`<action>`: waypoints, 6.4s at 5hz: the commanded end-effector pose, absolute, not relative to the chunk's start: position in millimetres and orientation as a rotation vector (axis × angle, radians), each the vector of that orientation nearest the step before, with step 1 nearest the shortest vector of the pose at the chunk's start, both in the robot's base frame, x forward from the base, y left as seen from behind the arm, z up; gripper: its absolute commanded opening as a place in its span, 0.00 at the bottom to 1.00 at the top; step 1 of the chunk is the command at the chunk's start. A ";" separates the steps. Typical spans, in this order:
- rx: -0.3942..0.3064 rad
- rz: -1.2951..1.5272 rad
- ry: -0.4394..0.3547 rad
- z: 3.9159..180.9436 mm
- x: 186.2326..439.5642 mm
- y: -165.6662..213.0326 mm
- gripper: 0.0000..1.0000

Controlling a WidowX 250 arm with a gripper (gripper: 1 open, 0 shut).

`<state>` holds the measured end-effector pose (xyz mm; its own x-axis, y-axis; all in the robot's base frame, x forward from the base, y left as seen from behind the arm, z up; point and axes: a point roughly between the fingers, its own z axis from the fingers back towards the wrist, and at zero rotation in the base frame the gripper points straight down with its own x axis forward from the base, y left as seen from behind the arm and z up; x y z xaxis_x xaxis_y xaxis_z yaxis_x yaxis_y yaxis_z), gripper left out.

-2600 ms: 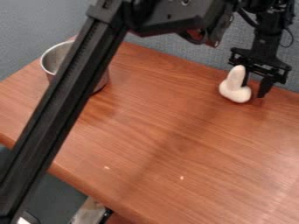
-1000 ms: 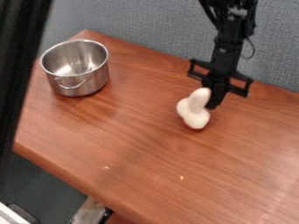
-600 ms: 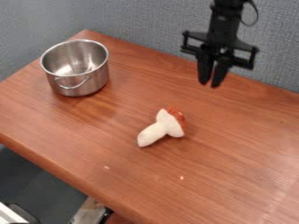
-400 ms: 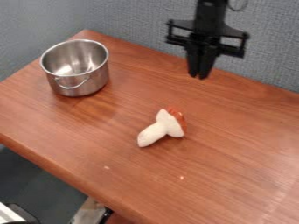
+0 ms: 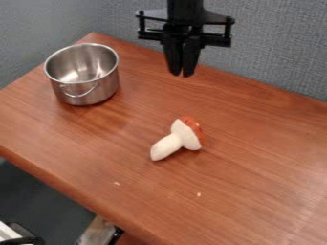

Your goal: Put the mushroom in the metal pot

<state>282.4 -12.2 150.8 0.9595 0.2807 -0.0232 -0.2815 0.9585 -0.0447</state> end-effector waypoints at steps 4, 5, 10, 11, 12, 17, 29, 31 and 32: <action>-0.072 0.324 0.038 139.9 265.5 -11.4 1.00; -0.090 0.337 0.016 147.8 255.3 -14.5 1.00; -0.008 0.458 0.007 151.8 262.2 -5.0 1.00; 0.020 0.454 0.029 148.9 258.8 4.5 1.00; 0.034 0.427 0.034 135.3 265.2 6.1 1.00; 0.052 0.351 -0.009 60.3 258.3 -20.7 1.00; 0.079 0.551 -0.152 73.6 278.3 16.4 1.00; 0.024 0.606 -0.279 113.5 271.8 67.2 1.00; 0.050 0.602 -0.296 101.3 259.6 61.6 1.00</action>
